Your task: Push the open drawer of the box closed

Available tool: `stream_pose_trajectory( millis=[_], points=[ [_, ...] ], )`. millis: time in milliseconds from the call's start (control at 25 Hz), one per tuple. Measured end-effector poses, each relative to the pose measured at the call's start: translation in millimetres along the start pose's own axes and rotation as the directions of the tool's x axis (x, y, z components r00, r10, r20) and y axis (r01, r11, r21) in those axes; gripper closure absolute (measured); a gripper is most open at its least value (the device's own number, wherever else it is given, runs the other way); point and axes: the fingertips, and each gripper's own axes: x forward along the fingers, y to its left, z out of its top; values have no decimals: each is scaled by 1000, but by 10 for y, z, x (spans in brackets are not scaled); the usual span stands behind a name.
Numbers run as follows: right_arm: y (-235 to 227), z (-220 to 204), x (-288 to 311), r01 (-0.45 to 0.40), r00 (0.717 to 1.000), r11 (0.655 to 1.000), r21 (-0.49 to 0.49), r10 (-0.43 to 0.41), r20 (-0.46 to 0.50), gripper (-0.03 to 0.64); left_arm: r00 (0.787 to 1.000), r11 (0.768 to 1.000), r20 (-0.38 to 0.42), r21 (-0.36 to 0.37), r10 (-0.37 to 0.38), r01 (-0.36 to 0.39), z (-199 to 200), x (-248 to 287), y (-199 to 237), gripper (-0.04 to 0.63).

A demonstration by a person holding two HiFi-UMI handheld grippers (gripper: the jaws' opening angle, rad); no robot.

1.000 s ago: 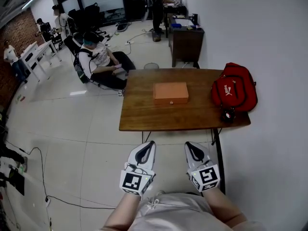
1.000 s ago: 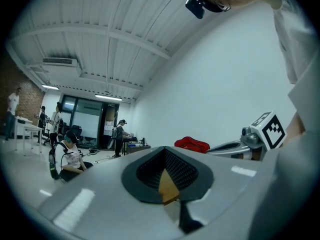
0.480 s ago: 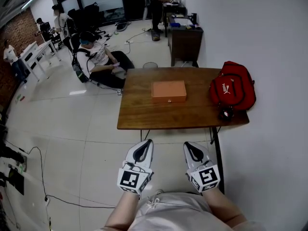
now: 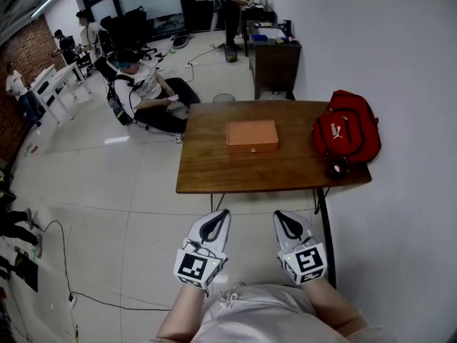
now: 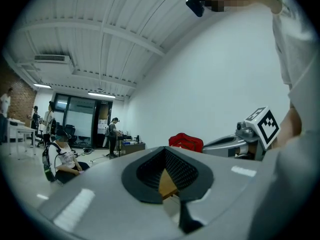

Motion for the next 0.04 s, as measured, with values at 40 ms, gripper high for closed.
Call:
stream_pose_trajectory(
  millis=[40],
  points=[
    [8, -6, 8, -4, 1000, 1000, -3, 4, -2, 614, 1000, 1000, -7, 12, -13, 13, -14, 11, -21, 591]
  ],
)
